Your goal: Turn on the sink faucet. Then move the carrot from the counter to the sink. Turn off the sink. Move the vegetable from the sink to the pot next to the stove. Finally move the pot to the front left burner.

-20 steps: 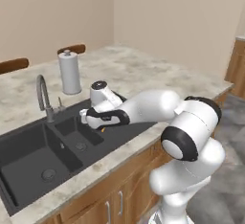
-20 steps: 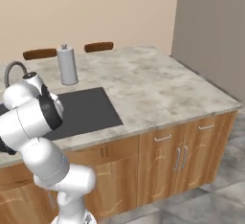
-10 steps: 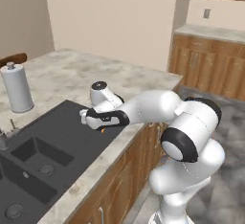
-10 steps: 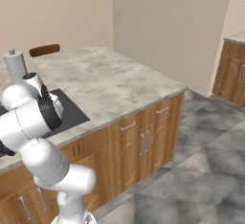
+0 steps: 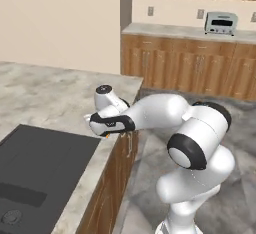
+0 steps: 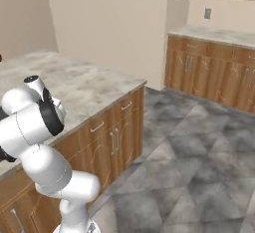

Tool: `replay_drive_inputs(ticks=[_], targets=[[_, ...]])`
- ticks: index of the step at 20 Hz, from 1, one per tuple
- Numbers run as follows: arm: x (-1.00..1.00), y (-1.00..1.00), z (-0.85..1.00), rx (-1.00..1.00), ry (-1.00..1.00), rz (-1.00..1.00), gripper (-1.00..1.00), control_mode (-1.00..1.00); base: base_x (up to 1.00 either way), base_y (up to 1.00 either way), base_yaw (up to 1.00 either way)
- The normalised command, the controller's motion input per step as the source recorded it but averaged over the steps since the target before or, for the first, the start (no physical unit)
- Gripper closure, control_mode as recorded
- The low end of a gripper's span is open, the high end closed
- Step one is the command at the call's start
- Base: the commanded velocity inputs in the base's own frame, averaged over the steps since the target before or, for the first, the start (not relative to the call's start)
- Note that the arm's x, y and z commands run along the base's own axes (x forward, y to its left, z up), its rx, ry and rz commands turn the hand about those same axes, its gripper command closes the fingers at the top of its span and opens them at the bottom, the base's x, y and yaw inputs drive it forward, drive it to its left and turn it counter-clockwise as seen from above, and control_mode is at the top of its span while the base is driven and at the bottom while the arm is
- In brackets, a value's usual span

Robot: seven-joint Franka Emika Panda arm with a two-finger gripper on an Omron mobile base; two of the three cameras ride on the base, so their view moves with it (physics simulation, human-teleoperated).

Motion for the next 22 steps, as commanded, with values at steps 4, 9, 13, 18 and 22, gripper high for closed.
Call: replay_drive_inputs(ticks=[4,9,13,18,22], targets=[[0.0,0.0,0.0,0.0,0.0,0.0,1.0,1.0,0.0,-0.12,-0.49],[0.0,0.0,0.0,0.0,0.0,0.0,1.0,1.0,0.0,-0.09,-0.48],[0.0,0.0,0.0,0.0,0.0,0.0,1.0,1.0,0.0,-0.03,-0.48],[0.0,0.0,0.0,0.0,0.0,0.0,1.0,1.0,0.0,-0.03,-0.48],[0.0,0.0,0.0,0.0,0.0,0.0,1.0,1.0,0.0,-0.07,-0.48]])
